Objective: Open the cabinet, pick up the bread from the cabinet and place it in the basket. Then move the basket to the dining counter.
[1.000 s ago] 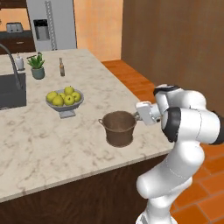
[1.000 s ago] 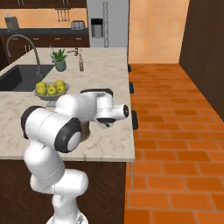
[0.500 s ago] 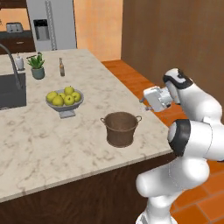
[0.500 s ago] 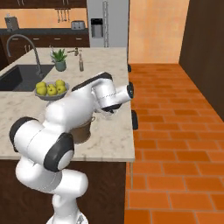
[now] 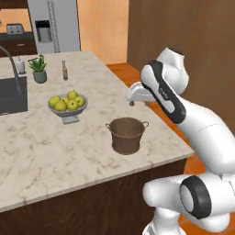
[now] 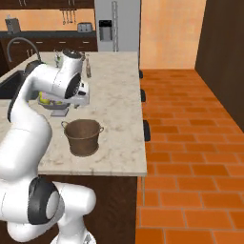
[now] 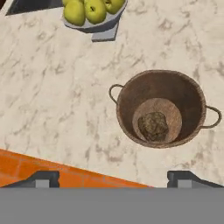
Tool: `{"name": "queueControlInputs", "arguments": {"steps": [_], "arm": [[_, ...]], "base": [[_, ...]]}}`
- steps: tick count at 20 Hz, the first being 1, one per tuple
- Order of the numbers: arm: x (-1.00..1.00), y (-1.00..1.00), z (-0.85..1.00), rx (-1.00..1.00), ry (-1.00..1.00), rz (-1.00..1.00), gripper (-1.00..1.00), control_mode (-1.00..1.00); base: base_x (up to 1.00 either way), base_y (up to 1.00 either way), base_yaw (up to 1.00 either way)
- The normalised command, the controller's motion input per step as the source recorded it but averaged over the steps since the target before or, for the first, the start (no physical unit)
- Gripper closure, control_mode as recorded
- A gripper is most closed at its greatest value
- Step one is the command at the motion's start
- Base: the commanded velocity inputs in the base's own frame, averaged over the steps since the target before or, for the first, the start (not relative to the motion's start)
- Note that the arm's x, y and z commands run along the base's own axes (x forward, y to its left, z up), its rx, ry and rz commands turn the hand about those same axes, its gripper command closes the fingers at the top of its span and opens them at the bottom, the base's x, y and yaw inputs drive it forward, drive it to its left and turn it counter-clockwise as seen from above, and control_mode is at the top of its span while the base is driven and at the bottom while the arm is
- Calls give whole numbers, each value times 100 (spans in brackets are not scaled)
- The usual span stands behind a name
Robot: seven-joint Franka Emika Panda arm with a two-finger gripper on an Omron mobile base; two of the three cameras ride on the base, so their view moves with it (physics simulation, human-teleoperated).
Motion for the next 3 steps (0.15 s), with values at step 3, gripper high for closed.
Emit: {"name": "queueControlInputs", "arguments": {"steps": [3], "arm": [[-100, 72, 76, -47, -23, 5, -100, -100]], "base": [[0, 0, 0]]}}
